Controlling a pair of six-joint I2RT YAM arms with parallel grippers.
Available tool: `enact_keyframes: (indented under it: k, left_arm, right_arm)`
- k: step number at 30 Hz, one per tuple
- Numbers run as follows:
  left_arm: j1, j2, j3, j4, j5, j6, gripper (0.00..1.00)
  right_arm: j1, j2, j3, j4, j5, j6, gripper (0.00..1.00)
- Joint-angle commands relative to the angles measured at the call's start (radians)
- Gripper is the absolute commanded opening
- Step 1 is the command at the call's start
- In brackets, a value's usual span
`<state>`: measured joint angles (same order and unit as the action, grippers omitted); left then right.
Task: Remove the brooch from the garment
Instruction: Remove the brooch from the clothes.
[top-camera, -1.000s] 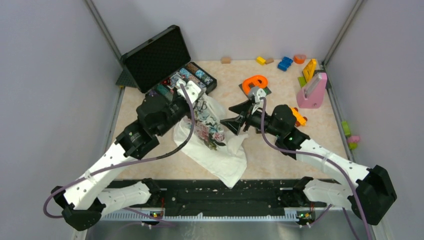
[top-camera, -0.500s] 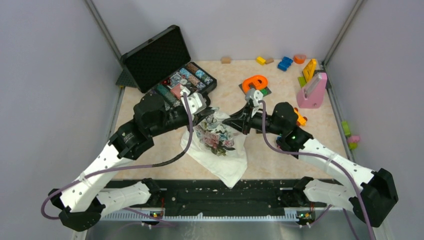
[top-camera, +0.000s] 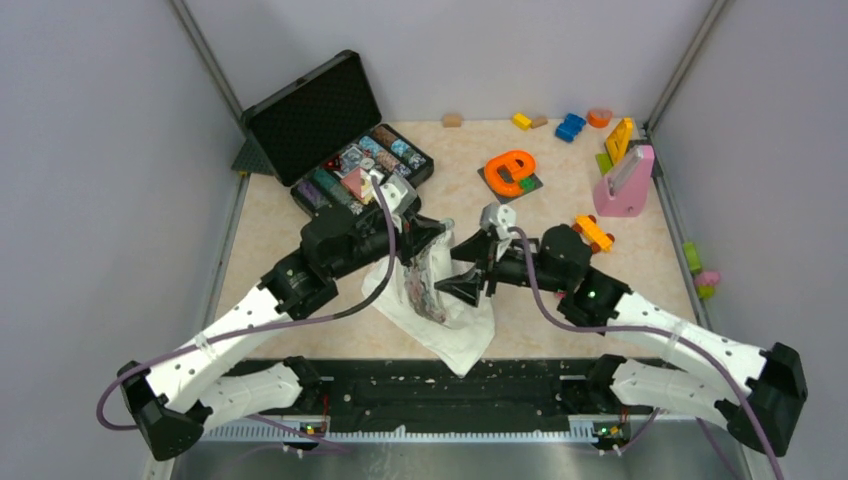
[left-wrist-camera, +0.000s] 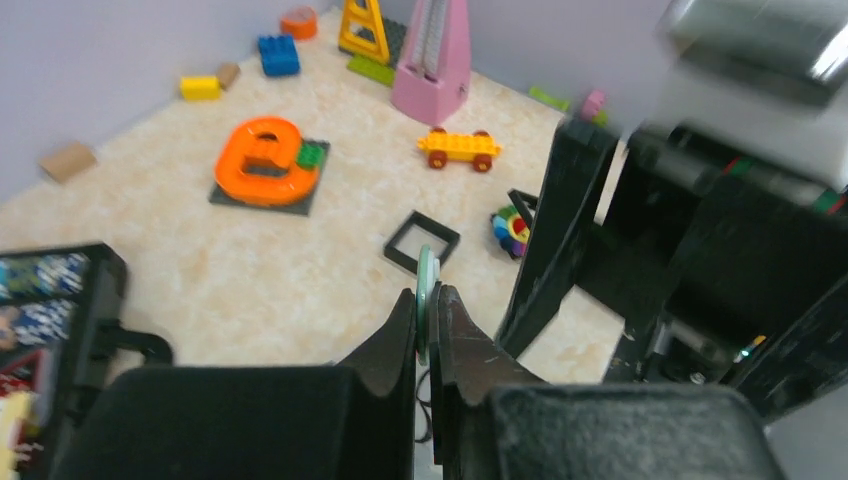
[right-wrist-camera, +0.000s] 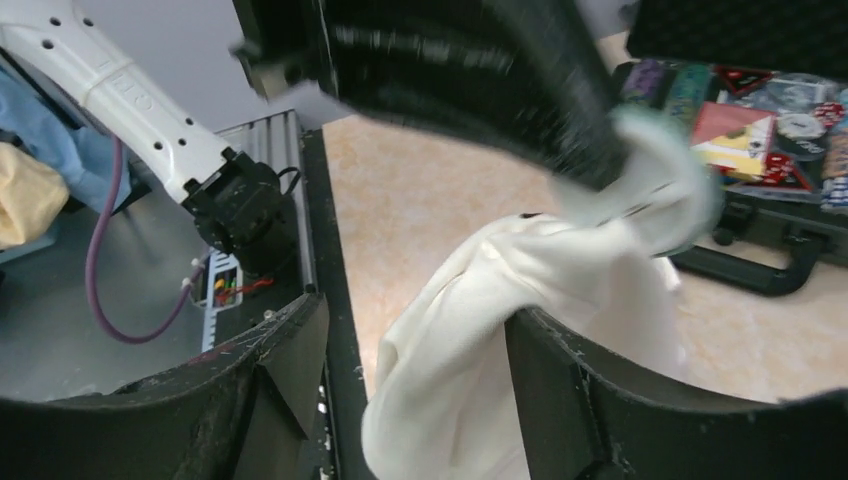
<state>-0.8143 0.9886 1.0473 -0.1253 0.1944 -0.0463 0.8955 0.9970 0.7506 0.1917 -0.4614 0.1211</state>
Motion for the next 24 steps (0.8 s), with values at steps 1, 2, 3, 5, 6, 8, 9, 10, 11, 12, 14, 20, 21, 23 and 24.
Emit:
enact_keyframes:
  k: [1, 2, 3, 5, 6, 8, 9, 10, 11, 12, 14, 20, 21, 23, 24]
  left_arm:
    - [-0.002, -0.08, -0.163, 0.259, 0.028, -0.235, 0.0]
    - [-0.001, -0.106, -0.195, 0.283, 0.018, -0.262, 0.0]
    - [0.0, -0.12, -0.217, 0.294, 0.014, -0.284, 0.0]
    - [0.001, -0.144, -0.238, 0.308, 0.041, -0.32, 0.0]
    - [0.001, -0.152, -0.242, 0.313, 0.059, -0.344, 0.0]
    - [0.001, -0.171, -0.256, 0.337, 0.108, -0.387, 0.0]
    - [0.001, -0.18, -0.268, 0.354, 0.122, -0.409, 0.0]
    - [0.001, -0.189, -0.284, 0.384, 0.136, -0.436, 0.0]
    - [0.0, -0.2, -0.304, 0.414, 0.149, -0.46, 0.0]
    - [0.002, -0.212, -0.325, 0.44, 0.156, -0.482, 0.0]
    - [0.001, -0.233, -0.372, 0.496, 0.161, -0.519, 0.0]
    - [0.002, -0.242, -0.412, 0.571, 0.187, -0.567, 0.0]
    - [0.003, -0.238, -0.411, 0.577, 0.187, -0.567, 0.0]
    - [0.002, -0.227, -0.41, 0.591, 0.188, -0.569, 0.0]
    - [0.003, -0.224, -0.409, 0.596, 0.19, -0.57, 0.0]
  right_arm:
    - [-0.049, -0.171, -0.062, 0.127, 0.094, 0.075, 0.73]
    - [-0.067, -0.211, -0.104, 0.167, 0.099, 0.112, 0.76]
    - [-0.086, -0.231, -0.132, 0.199, 0.103, 0.145, 0.79]
    - [-0.121, -0.243, -0.157, 0.238, 0.104, 0.203, 0.8]
    - [-0.135, -0.236, -0.154, 0.24, 0.098, 0.228, 0.8]
    - [-0.154, -0.216, -0.147, 0.26, 0.07, 0.273, 0.79]
    - [-0.157, -0.209, -0.149, 0.287, 0.056, 0.3, 0.77]
    - [-0.159, -0.202, -0.153, 0.312, 0.044, 0.327, 0.75]
    - [-0.162, -0.194, -0.154, 0.334, 0.031, 0.351, 0.73]
    - [-0.163, -0.189, -0.159, 0.351, 0.021, 0.373, 0.72]
    - [-0.168, -0.175, -0.176, 0.396, 0.003, 0.426, 0.7]
    - [-0.173, -0.086, -0.255, 0.714, -0.129, 0.612, 0.62]
    - [-0.173, -0.063, -0.251, 0.741, -0.16, 0.635, 0.59]
    - [-0.173, -0.022, -0.246, 0.788, -0.198, 0.667, 0.53]
    - [-0.173, -0.012, -0.248, 0.811, -0.207, 0.685, 0.5]
